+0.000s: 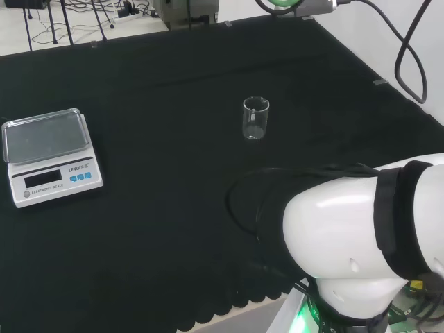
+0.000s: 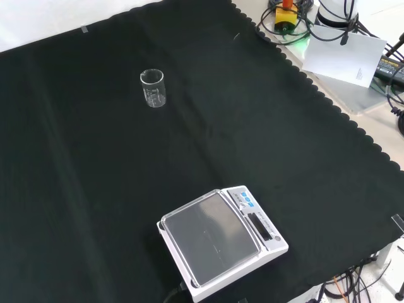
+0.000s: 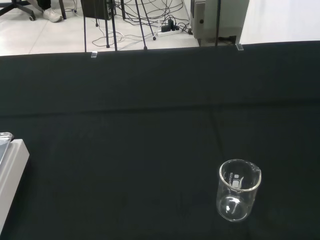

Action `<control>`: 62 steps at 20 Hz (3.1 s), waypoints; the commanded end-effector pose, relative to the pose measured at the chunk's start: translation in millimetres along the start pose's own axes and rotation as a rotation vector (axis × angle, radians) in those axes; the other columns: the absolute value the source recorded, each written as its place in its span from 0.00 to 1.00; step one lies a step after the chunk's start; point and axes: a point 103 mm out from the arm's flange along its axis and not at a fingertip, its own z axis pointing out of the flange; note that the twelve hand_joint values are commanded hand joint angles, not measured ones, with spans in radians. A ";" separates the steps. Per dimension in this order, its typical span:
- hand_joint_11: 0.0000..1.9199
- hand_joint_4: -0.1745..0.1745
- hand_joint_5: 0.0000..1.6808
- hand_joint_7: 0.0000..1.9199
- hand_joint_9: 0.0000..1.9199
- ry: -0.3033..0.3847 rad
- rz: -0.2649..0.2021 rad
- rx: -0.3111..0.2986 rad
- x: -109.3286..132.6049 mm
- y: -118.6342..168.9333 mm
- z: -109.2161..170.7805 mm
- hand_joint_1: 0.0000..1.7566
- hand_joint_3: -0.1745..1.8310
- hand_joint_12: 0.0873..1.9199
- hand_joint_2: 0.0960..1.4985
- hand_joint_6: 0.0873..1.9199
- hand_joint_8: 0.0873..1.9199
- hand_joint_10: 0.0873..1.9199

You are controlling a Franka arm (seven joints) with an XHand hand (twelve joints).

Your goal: Pick up the beaker.

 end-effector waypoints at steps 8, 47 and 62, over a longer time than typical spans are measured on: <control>0.00 0.55 0.07 0.04 0.04 -0.013 0.014 0.027 -16.9 28.9 16.0 0.36 0.24 0.43 0.42 0.00 0.31 0.42; 0.00 0.67 0.00 0.00 0.00 0.193 -0.074 0.321 -92.6 189.2 296.6 0.39 0.19 0.41 0.44 0.00 0.11 0.36; 0.00 0.68 0.00 0.00 0.00 0.221 -0.046 0.428 -112.4 203.5 368.4 0.39 0.18 0.37 0.45 0.00 0.09 0.35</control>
